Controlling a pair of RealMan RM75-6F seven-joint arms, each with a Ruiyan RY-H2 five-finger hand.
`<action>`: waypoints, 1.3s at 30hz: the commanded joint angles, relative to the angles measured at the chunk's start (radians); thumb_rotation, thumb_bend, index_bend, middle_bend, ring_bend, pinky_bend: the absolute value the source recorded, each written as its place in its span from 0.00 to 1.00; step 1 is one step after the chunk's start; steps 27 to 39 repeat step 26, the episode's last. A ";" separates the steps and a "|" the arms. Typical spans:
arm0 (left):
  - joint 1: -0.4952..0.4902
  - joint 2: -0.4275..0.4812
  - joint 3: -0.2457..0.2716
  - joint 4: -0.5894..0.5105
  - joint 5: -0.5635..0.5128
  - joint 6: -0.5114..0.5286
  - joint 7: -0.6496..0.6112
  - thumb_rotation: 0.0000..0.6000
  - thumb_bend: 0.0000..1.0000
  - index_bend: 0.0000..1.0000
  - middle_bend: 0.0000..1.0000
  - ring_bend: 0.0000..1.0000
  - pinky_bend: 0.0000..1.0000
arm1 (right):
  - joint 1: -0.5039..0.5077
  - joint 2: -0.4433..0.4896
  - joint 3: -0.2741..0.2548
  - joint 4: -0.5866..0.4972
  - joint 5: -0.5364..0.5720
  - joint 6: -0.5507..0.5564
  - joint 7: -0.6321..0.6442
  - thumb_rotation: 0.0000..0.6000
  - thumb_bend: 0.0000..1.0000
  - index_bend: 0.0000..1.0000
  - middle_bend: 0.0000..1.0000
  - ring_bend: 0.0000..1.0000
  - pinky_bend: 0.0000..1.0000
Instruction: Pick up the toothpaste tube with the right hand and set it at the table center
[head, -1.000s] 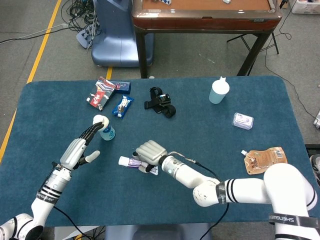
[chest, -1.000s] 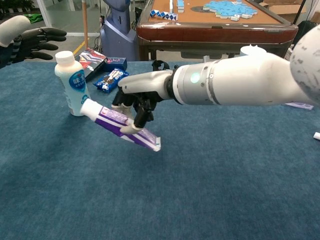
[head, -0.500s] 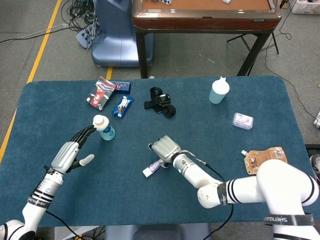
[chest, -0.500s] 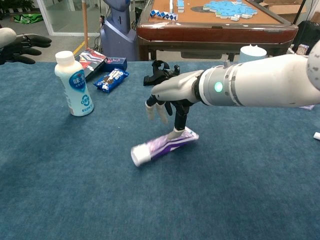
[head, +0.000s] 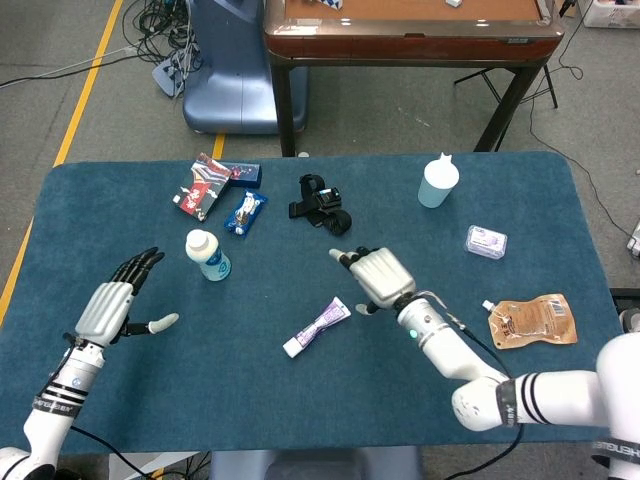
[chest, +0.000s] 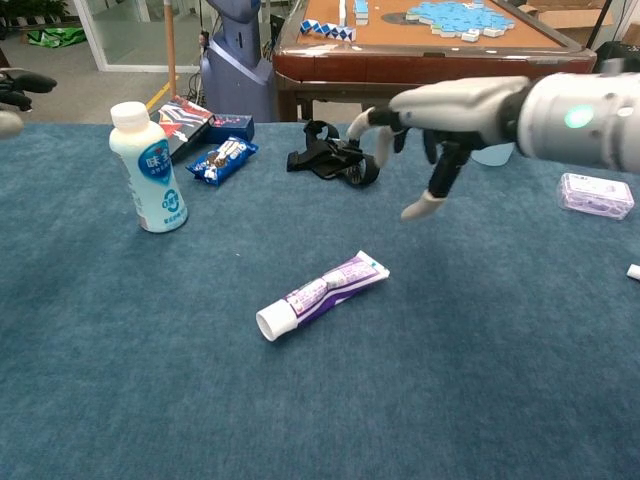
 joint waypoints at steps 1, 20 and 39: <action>0.021 0.029 -0.002 -0.004 -0.067 -0.007 0.079 0.99 0.00 0.00 0.00 0.00 0.05 | -0.161 0.080 -0.035 -0.023 -0.155 0.166 0.134 1.00 0.21 0.15 0.31 0.24 0.37; 0.182 0.010 0.040 0.007 -0.079 0.215 0.326 1.00 0.00 0.00 0.00 0.00 0.05 | -0.646 0.185 -0.118 -0.052 -0.364 0.589 0.165 1.00 0.22 0.26 0.37 0.29 0.37; 0.214 0.010 0.054 -0.020 -0.064 0.236 0.340 1.00 0.00 0.00 0.00 0.00 0.05 | -0.733 0.194 -0.113 -0.073 -0.385 0.626 0.164 1.00 0.22 0.29 0.39 0.30 0.37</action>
